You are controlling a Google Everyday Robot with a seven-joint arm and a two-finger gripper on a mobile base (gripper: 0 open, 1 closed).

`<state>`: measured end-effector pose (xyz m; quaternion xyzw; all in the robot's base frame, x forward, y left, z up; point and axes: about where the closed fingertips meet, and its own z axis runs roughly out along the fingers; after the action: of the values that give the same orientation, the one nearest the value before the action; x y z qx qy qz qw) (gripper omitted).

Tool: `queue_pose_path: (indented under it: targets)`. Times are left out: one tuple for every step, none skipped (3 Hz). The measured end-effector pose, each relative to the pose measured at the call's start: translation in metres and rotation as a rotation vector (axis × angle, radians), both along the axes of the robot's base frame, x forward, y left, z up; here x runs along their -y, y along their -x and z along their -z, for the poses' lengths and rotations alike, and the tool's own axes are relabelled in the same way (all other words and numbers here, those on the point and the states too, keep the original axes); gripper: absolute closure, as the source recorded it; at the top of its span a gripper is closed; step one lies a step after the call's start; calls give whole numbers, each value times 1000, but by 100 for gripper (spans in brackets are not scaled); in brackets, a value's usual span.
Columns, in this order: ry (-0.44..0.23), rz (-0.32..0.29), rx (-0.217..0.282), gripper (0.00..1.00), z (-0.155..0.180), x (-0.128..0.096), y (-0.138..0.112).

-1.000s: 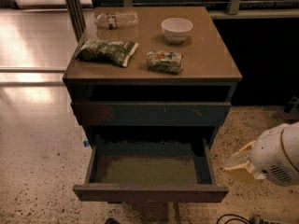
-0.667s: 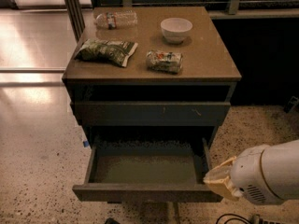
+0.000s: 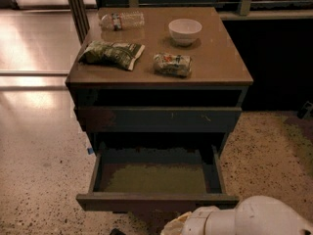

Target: Close middle drawer

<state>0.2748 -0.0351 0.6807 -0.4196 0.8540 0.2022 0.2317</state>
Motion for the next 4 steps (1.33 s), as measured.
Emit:
queue_pose_path:
  targets:
    - [32, 30, -57, 100, 58, 2, 10]
    - [111, 94, -71, 100, 113, 36, -11]
    - [150, 168, -28, 100, 124, 61, -41]
    - [150, 168, -28, 100, 124, 61, -41]
